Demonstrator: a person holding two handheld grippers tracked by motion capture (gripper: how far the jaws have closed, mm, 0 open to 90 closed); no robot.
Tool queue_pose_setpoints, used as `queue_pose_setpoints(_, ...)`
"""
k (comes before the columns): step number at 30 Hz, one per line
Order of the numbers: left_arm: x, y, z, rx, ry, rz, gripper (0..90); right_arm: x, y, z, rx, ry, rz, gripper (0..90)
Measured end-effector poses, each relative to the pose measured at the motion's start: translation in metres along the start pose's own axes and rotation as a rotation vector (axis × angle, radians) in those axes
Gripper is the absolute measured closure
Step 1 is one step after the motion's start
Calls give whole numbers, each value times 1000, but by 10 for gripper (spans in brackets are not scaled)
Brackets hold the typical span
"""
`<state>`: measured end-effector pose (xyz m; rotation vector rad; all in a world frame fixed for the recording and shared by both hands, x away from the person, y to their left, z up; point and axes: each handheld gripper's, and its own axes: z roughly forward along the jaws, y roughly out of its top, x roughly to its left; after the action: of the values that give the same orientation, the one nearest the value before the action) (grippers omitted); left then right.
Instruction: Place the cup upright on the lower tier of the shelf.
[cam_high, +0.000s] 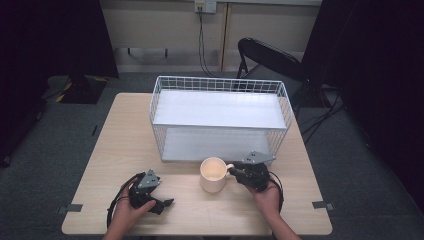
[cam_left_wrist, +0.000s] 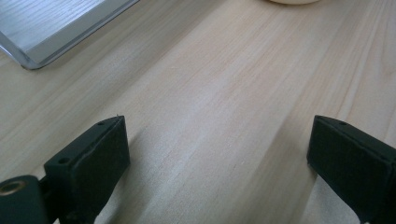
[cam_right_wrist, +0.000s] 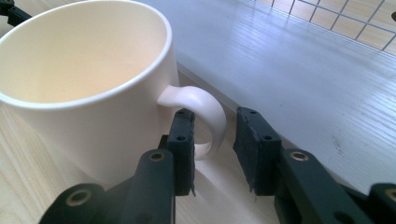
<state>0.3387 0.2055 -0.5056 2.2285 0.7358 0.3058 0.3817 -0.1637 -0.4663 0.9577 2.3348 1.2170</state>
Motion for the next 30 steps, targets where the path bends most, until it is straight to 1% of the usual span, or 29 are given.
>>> queue_pose_setpoints(10,0,0,0,0,0,0,52,3,0,4,3,5,4,708)
queue_pose_setpoints(12,0,0,0,0,0,0,52,3,0,4,2,-1,-5,709)
queue_pose_setpoints(17,0,0,0,0,0,0,52,4,1,4,-4,1,2,727)
queue_pose_setpoints(20,0,0,0,0,0,0,52,3,1,3,-7,-4,5,769)
queue_pose_setpoints(24,0,0,0,0,0,0,51,2,0,3,-17,0,29,778)
queue_pose_setpoints(26,0,0,0,0,0,0,51,2,-1,3,-19,-2,31,782)
queue_pose_setpoints(27,0,0,0,0,0,0,52,3,-1,3,-23,-10,22,793)
queue_pose_setpoints(30,0,0,0,0,0,0,51,4,-1,2,-32,-14,27,804)
